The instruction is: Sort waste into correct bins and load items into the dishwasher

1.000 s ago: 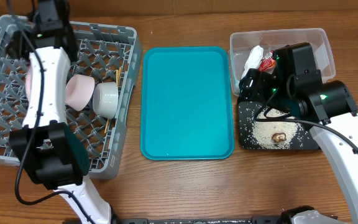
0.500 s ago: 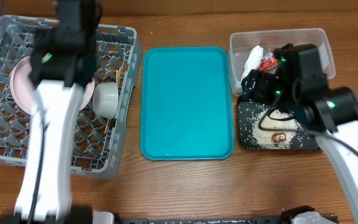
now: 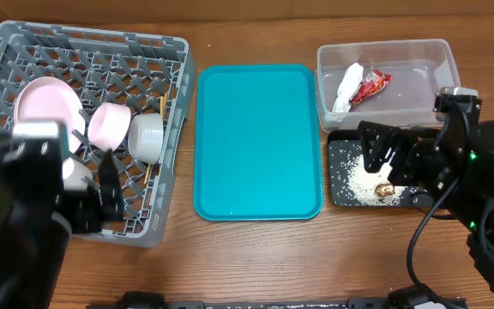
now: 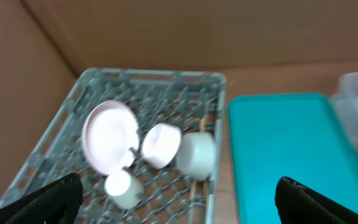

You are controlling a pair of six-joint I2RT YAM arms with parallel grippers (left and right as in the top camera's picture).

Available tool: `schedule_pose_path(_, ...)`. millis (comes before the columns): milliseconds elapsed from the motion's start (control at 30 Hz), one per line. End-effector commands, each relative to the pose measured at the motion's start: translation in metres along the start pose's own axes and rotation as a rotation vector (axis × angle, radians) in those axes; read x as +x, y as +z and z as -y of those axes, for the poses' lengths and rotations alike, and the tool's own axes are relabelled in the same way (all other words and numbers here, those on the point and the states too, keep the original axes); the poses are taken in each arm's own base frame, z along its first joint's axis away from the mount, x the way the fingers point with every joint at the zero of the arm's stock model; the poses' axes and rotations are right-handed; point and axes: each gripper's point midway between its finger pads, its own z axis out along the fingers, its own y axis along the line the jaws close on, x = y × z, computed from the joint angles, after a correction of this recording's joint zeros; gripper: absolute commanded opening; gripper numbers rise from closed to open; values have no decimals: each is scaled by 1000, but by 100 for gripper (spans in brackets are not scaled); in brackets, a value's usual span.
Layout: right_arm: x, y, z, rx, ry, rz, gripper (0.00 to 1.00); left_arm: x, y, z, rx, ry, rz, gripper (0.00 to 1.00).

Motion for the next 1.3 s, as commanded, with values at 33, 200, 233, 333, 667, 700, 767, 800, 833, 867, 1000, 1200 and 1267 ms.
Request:
schedule_pose_path(33, -5, -1, -4, -11, -8, 9, 100, 3, -18, 13, 94, -25, 33, 100)
schedule_pose_path(200, -3, 9, -1, 2, -5, -17, 100, 12, -23, 13, 94, -22, 11, 100)
schedule_pose_path(233, -3, 10, -1, 4, -4, -22, 100, 15, -23, 13, 94, -21, 1, 100)
schedule_pose_path(333, 0, 18, 1, 16, 0, -50, 100, 21, -23, 13, 94, -19, -24, 100)
schedule_pose_path(667, -35, -2, 21, 123, -304, 273, 100, 34, -23, 13, 94, -13, -76, 100)
schedule_pose_path(700, -32, -3, 23, 122, -338, 307, 100, 34, -23, 13, 94, -13, -76, 100)
schedule_pose_path(767, -22, -1, 32, 125, -356, 345, 100, 34, -24, 13, 94, -13, -76, 100)
schedule_pose_path(800, -11, 1, 40, 130, -356, 350, 100, 34, -23, 13, 94, -13, -76, 100)
schedule_pose_path(833, 0, 4, 46, 137, -353, 346, 100, 34, -24, 13, 94, -13, -76, 100)
schedule_pose_path(867, 14, 8, 55, 143, -351, 337, 100, 34, -23, 13, 94, -13, -76, 100)
schedule_pose_path(1000, 68, 24, 80, 129, -325, 331, 100, 34, -24, 13, 94, -13, -76, 100)
schedule_pose_path(1200, 111, 41, 102, 103, -303, 398, 100, 34, -24, 13, 94, -13, -76, 100)
schedule_pose_path(1267, 119, 47, 106, 93, -303, 426, 100, 34, -24, 13, 94, -13, -77, 100)
